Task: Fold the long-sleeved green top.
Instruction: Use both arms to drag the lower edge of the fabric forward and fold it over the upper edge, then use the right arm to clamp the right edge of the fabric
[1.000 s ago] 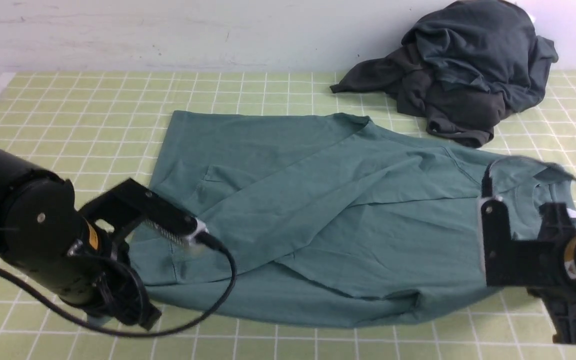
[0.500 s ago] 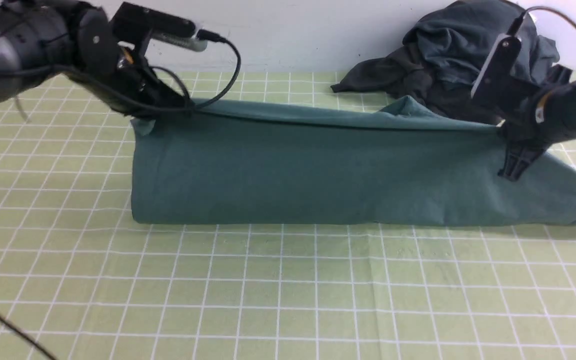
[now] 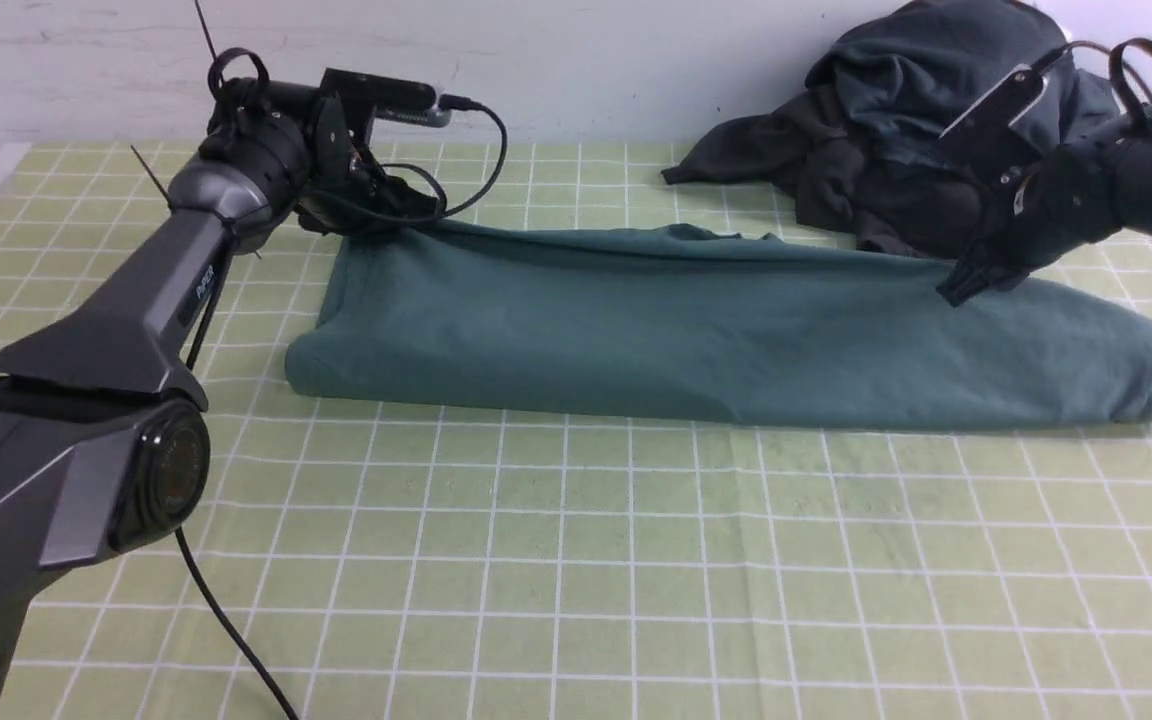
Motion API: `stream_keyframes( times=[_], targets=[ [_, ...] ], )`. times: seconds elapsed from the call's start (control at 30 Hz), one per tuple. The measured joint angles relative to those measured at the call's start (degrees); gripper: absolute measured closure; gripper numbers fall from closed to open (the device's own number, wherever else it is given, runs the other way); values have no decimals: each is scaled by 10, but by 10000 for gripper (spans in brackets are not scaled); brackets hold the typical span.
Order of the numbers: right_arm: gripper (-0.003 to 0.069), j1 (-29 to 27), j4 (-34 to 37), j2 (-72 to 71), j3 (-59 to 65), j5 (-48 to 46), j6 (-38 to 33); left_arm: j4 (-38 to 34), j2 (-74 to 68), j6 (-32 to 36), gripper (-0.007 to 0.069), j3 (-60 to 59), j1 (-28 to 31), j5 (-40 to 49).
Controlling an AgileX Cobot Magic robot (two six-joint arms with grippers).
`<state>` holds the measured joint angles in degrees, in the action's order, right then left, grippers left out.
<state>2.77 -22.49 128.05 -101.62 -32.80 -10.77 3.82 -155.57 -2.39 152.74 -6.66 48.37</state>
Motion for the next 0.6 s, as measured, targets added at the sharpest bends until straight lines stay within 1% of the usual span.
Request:
stream_keyframes(
  times=[0.03,0.07,0.13,0.17,0.23,0.27,0.3,0.33,0.37,0.43,0.47,0.53,0.57,0.6],
  targets=[
    [368,0,2,0,-2,0,3,0,0,-1,218,0,0,0],
    [344,1,21,-1,-13,-24,22,1,6,-8,155,7,4,3],
    [345,4,65,-1,-33,-64,33,1,23,-9,98,10,8,23],
    [362,6,94,-1,-42,-83,28,0,34,-9,86,10,9,37],
    [419,13,157,-1,-54,-107,-17,-2,56,5,87,11,9,69],
    [478,18,215,-1,-57,-118,-71,-6,73,24,112,12,9,99],
    [497,19,225,-1,-57,-122,-80,-6,77,27,123,13,9,108],
    [574,24,291,0,-58,-134,-156,-14,94,54,179,15,8,152],
    [606,26,329,0,-58,-144,-192,-18,101,71,213,16,8,177],
    [645,26,373,5,-59,-160,-251,-30,111,92,289,16,8,210],
    [659,24,404,10,-59,-173,-279,-43,118,104,350,9,8,221],
    [668,19,414,16,-60,-186,-285,-64,130,104,451,-12,8,226],
    [668,17,414,16,-60,-190,-284,-70,132,104,461,-18,8,226],
    [669,8,405,17,-60,-206,-258,-90,141,104,525,-40,6,226]
  ],
)
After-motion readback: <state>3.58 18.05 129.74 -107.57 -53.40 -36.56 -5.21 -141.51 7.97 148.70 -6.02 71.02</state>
